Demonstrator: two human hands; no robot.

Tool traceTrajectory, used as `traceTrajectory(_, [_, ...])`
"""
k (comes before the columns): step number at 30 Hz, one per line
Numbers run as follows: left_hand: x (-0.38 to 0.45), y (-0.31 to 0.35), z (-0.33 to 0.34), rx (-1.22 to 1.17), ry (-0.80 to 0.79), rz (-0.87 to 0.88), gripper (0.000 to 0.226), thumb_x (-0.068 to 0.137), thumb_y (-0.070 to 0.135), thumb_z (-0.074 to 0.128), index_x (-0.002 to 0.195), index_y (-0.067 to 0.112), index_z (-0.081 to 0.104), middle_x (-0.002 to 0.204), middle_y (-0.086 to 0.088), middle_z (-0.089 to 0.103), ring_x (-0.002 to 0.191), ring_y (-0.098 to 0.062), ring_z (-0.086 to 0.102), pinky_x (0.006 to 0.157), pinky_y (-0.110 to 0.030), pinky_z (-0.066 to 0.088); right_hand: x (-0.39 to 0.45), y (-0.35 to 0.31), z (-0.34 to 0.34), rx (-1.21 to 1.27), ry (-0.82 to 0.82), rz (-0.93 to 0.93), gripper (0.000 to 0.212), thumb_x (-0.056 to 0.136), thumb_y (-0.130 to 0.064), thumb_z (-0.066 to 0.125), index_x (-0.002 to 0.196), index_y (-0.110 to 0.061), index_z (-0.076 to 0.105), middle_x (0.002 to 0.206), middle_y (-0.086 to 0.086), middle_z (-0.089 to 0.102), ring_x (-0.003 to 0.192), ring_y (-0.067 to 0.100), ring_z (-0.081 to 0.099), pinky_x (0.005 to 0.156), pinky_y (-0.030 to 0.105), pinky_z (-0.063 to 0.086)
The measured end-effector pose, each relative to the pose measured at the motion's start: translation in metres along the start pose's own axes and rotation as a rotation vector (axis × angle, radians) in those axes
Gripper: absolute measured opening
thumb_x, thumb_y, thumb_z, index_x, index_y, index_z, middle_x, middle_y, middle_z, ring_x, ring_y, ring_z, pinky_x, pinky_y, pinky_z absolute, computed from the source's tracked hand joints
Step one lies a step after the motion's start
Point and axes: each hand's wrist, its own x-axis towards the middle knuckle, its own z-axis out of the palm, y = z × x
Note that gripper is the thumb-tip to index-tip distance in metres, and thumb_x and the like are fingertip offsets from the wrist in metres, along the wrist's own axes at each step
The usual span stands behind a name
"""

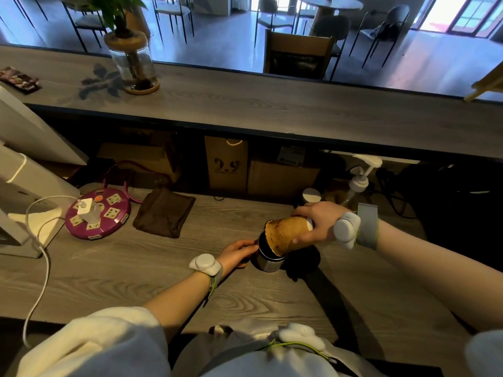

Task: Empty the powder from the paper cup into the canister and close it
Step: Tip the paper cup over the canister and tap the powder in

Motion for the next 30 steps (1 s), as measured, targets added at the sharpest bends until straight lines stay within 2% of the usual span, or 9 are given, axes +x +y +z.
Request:
traceTrajectory(10, [-0.002, 0.001, -0.001, -0.007, -0.001, -0.006, 0.041, 0.090, 0.033, 0.057, 0.128, 0.019, 0.053, 0.124, -0.004, 0.059, 0.116, -0.018, 0.054, 0.098, -0.036, 0.045, -0.003, -0.004, -0.002, -0.025, -0.002, 0.011, 0.077, 0.070, -0.071, 0.058, 0.131, -0.026, 0.045, 0.119, 0.002, 0.061, 0.104, 0.021, 0.058, 0.088, 0.037, 0.052])
traceTrajectory(30, [0.005, -0.001, -0.006, -0.038, -0.041, -0.013, 0.034, 0.089, 0.034, 0.058, 0.121, 0.023, 0.053, 0.117, -0.002, 0.058, 0.112, -0.017, 0.054, 0.099, -0.037, 0.045, 0.005, -0.014, -0.014, -0.034, -0.110, 0.041, 0.079, 0.069, -0.073, 0.056, 0.131, -0.025, 0.044, 0.117, 0.000, 0.062, 0.103, 0.019, 0.060, 0.090, 0.038, 0.052])
